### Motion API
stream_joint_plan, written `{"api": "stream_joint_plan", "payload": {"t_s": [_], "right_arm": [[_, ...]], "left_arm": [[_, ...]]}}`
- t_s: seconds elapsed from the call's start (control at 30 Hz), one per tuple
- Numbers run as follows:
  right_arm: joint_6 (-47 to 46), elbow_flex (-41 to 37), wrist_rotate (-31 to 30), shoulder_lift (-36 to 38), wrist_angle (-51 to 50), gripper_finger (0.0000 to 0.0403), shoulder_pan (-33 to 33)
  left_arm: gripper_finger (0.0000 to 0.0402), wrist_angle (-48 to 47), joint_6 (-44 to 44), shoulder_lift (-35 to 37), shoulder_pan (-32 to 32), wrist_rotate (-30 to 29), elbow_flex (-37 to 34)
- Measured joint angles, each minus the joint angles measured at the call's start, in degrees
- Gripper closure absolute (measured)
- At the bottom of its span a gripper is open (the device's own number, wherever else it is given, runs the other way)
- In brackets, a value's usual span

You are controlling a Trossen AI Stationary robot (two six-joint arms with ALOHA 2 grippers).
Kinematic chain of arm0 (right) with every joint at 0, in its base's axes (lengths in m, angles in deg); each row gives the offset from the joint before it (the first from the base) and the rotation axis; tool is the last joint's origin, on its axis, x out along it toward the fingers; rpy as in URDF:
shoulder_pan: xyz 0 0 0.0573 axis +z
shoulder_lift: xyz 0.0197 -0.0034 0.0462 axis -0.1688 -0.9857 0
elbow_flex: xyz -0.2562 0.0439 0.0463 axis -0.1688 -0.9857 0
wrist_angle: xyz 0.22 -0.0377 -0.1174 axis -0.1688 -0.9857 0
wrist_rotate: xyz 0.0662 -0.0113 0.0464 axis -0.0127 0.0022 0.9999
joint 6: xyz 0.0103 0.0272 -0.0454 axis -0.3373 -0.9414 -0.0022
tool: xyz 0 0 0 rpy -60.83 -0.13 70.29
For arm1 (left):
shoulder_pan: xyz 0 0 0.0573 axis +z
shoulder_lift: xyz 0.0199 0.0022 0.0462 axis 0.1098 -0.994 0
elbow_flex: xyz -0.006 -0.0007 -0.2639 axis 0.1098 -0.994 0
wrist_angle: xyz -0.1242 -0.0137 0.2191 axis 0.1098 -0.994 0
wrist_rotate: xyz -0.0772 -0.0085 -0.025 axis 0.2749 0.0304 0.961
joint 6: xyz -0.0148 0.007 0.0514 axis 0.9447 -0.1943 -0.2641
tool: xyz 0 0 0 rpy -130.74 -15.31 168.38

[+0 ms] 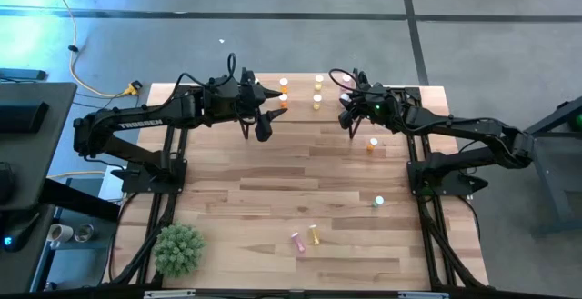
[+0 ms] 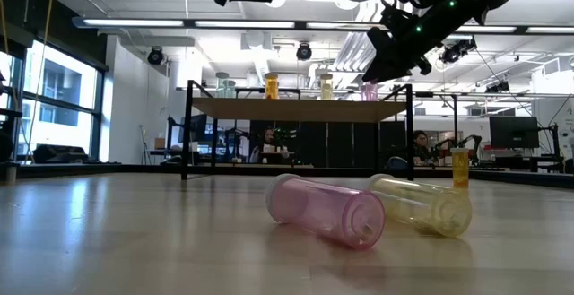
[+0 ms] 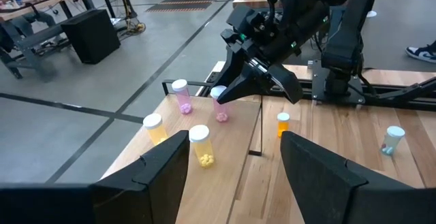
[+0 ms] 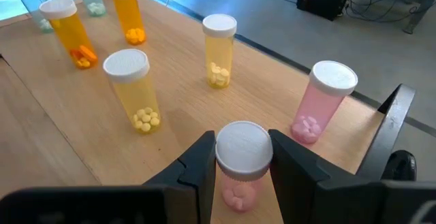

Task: Pick and place medicine bottles onto shelf by color
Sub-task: Put the top violet pill bottle on the shelf aligned with the other violet pill bottle

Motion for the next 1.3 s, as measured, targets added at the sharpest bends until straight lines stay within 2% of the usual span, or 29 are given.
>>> {"api": "stream_joint_plan", "payload": {"t_s": [0.4,1.3], "right_arm": [[2.18,1.96,0.05,-0.07,-0.56,0.0225,0.00],[2.68,1.96,-0.06,-0.22,-2.88,0.0226,0.00]], "left_arm": [[0.0183,0.00,0.00,0.00,0.00,0.00,0.00],[0.0183,-0.02,0.00,-0.02,0.00,0.00,0.00]]}}
